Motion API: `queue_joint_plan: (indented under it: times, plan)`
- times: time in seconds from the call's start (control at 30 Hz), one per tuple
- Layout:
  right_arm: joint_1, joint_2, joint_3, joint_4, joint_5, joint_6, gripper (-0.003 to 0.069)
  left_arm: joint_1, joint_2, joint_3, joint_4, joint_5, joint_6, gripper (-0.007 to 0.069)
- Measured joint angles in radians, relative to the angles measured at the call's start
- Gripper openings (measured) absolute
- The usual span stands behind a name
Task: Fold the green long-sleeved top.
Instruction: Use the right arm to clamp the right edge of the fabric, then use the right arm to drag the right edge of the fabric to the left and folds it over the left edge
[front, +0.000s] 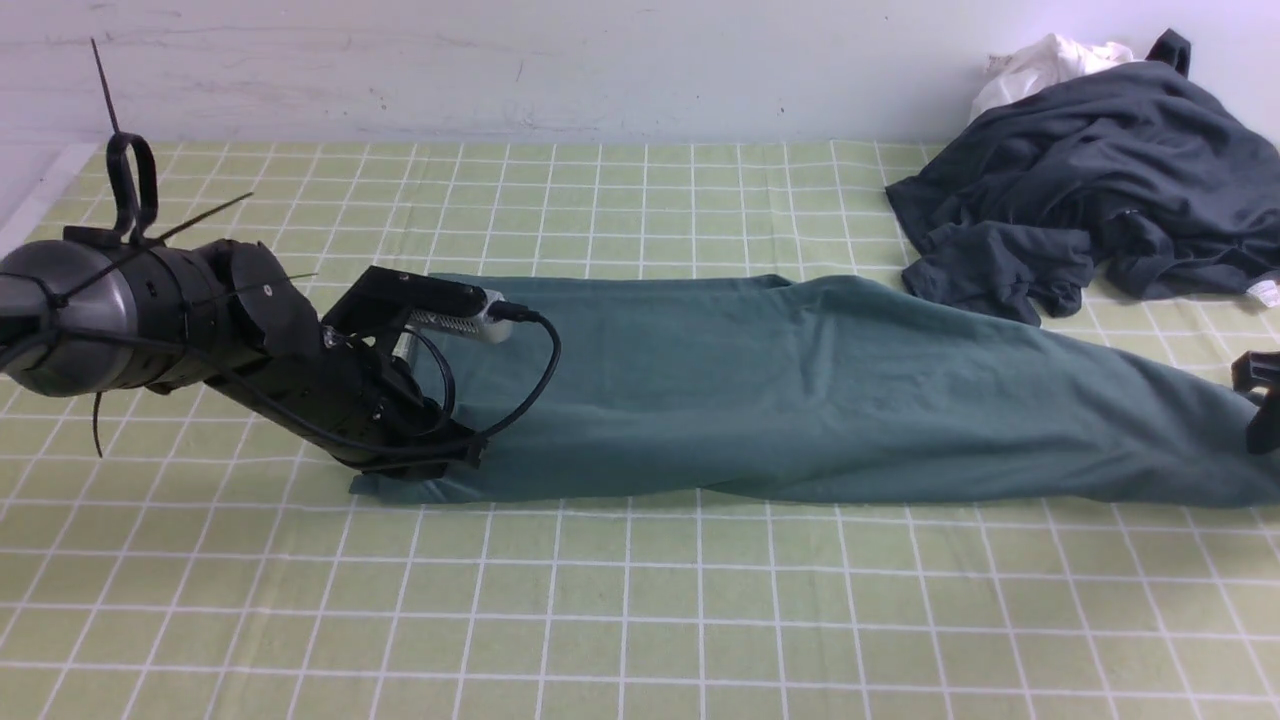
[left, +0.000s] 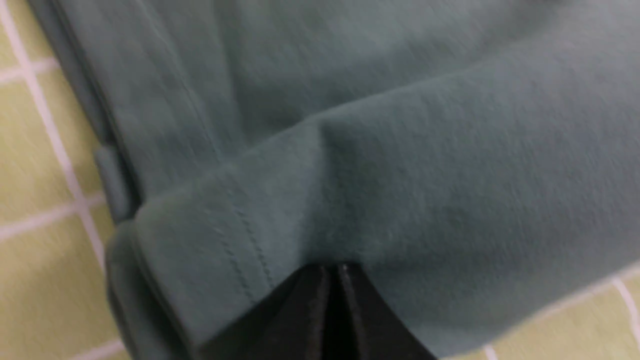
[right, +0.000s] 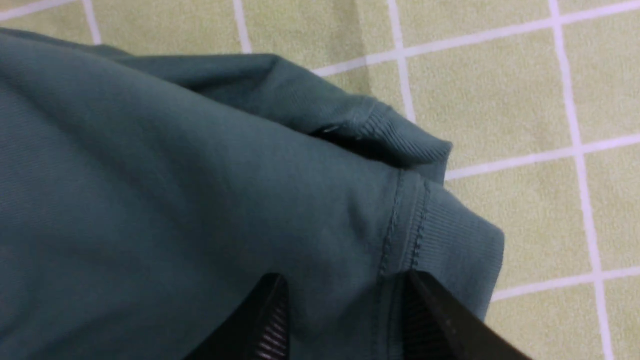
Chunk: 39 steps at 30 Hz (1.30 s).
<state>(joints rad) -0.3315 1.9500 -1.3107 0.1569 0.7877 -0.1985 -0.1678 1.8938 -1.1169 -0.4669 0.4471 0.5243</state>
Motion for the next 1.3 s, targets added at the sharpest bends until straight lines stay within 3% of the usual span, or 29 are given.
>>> queue_joint_plan:
  times: [0.13,0.37,0.53,0.67,0.83,0.93,0.97,1.03,1.1,1.2,1.3]
  plan:
    - [0.0,0.0,0.0,-0.001,-0.019,0.0,0.0342,0.003,0.005,-0.019,-0.003,0.005,-0.005,0.0006]
    - [0.0,-0.018,0.0,-0.028,-0.003,0.041,0.0523,0.005,-0.25,-0.038,0.019,0.115,-0.009,0.0006]
    - [0.0,-0.018,0.0,-0.108,-0.007,0.121,0.0554,0.005,-0.528,-0.037,0.046,0.15,-0.002,0.0006]
    - [0.0,0.006,0.0,-0.102,-0.011,0.154,0.0545,0.005,-0.682,0.015,0.088,0.246,-0.002,0.0006]
    - [0.001,0.062,-0.001,-0.033,-0.017,0.147,0.0466,0.005,-0.77,0.122,0.17,0.36,-0.014,0.0006]
    - [0.001,0.054,-0.001,-0.002,-0.019,0.086,0.0291,0.005,-0.825,0.204,0.258,0.389,-0.076,0.0006]
    - [0.001,0.052,0.0,0.002,-0.019,0.079,0.0265,0.005,-0.828,0.208,0.268,0.39,-0.082,0.0006]
    - [0.0,0.021,-0.002,0.007,-0.018,0.047,0.0118,0.005,-0.865,0.25,0.33,0.392,-0.144,0.0006]
    - [-0.003,-0.029,-0.023,-0.007,-0.004,0.03,0.0034,0.005,-0.899,0.287,0.394,0.398,-0.205,0.0006]
    - [-0.005,-0.106,-0.095,-0.024,0.023,0.024,0.0012,0.005,-0.932,0.345,0.467,0.4,-0.291,0.0006]
    - [0.027,-0.178,-0.187,0.038,0.067,0.02,0.001,0.005,-0.94,0.417,0.491,0.32,-0.368,0.0006]
